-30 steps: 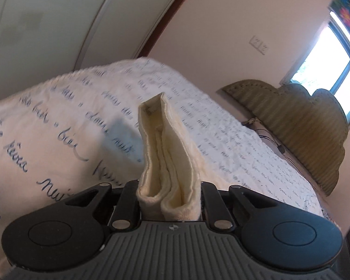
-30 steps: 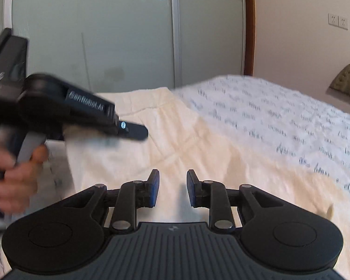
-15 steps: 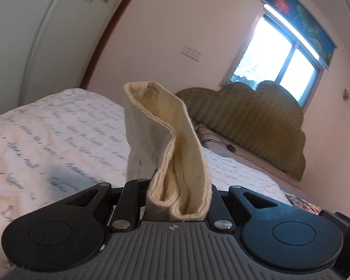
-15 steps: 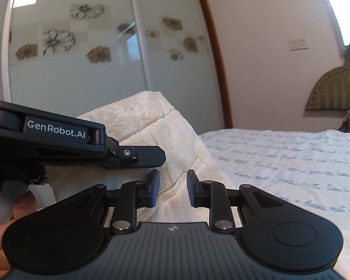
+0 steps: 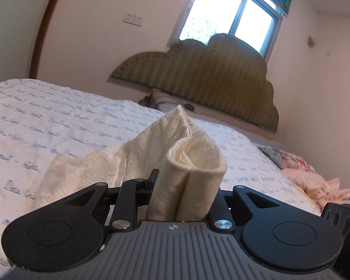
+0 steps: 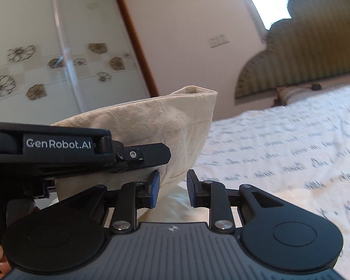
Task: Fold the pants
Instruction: 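Lift the pants edge with the left gripper and fold it over the stack, then lower the fabric and open the left gripper to release it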
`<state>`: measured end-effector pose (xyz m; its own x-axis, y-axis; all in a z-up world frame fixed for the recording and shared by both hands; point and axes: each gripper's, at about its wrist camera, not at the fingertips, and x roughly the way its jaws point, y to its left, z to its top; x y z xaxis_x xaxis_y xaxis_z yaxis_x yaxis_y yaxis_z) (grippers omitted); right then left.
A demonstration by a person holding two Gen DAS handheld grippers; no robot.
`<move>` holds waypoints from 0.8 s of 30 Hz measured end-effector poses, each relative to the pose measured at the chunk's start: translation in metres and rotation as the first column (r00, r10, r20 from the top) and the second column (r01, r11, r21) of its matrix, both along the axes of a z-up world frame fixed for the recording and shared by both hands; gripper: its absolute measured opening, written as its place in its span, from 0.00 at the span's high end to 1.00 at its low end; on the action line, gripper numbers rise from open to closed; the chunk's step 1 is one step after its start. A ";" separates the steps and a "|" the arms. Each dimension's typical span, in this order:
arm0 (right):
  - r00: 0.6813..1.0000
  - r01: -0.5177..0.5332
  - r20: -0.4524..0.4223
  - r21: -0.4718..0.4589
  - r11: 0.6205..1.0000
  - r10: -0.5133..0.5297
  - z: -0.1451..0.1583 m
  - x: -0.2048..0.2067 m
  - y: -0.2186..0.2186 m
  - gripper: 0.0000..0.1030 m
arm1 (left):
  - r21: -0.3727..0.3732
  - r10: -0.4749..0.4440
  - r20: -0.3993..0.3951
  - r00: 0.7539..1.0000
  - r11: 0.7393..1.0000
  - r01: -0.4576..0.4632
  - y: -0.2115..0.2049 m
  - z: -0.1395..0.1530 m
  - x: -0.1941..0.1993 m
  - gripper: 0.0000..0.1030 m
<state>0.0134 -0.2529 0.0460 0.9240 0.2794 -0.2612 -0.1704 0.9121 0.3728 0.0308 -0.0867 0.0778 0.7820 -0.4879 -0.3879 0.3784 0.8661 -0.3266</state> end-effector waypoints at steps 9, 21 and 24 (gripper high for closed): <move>0.986 0.108 -0.137 0.059 0.992 -0.100 -0.042 -0.005 -0.049 0.76 | 0.080 -0.069 -0.044 0.997 0.994 0.073 -0.054 -0.052 0.011 0.80; 0.921 0.311 -0.182 -0.190 0.931 -0.345 -0.054 -0.036 -0.087 0.73 | 0.091 -0.152 -0.115 0.982 0.982 0.163 -0.065 -0.083 0.014 0.64; 0.913 0.354 -0.145 -0.186 0.917 -0.382 -0.044 -0.040 -0.100 0.73 | 0.011 -0.246 -0.136 0.960 0.968 0.249 -0.059 -0.076 0.007 0.43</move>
